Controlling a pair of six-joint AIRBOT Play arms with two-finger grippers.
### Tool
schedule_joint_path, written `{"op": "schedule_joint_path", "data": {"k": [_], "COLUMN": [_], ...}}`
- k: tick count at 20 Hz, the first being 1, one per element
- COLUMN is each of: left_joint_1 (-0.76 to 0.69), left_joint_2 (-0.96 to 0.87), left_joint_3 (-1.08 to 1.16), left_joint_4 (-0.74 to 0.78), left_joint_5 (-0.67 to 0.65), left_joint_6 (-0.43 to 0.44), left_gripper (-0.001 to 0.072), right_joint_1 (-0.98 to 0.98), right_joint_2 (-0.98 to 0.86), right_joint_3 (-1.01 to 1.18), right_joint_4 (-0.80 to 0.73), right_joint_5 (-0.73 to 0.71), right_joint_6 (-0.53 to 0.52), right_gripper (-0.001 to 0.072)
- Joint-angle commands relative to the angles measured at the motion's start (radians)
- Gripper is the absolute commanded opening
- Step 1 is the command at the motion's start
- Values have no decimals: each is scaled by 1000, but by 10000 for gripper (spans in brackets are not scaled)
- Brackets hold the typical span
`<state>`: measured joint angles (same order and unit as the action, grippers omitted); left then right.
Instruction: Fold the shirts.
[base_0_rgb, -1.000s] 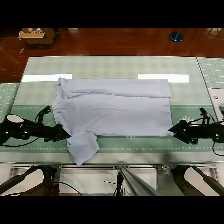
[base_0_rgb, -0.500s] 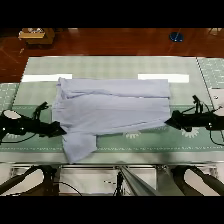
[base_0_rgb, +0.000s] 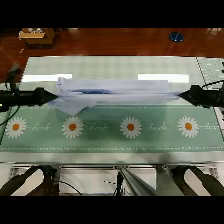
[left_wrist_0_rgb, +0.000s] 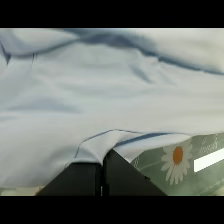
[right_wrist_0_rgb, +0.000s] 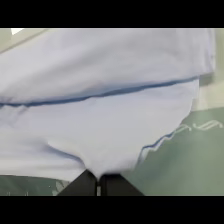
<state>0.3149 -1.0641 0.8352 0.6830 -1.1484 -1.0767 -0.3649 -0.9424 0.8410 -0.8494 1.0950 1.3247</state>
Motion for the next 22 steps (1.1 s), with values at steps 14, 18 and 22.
{"op": "schedule_joint_path", "data": {"k": [14,18,22], "left_joint_1": [-148,-146,-146], "left_joint_2": [-588,-610,-610], "left_joint_3": [510,513,513], "left_joint_4": [-31,126,208], "left_joint_5": [82,83,103], "left_joint_6": [-39,-39,-39], "left_gripper": [26,25,26], "right_joint_1": [98,155,161], "right_joint_2": [-443,-545,-583], "right_joint_3": [99,227,248], "right_joint_4": [163,122,104], "right_joint_5": [-388,-423,-415], "right_joint_6": [-98,-80,-72], "right_gripper": [23,23,23]}}
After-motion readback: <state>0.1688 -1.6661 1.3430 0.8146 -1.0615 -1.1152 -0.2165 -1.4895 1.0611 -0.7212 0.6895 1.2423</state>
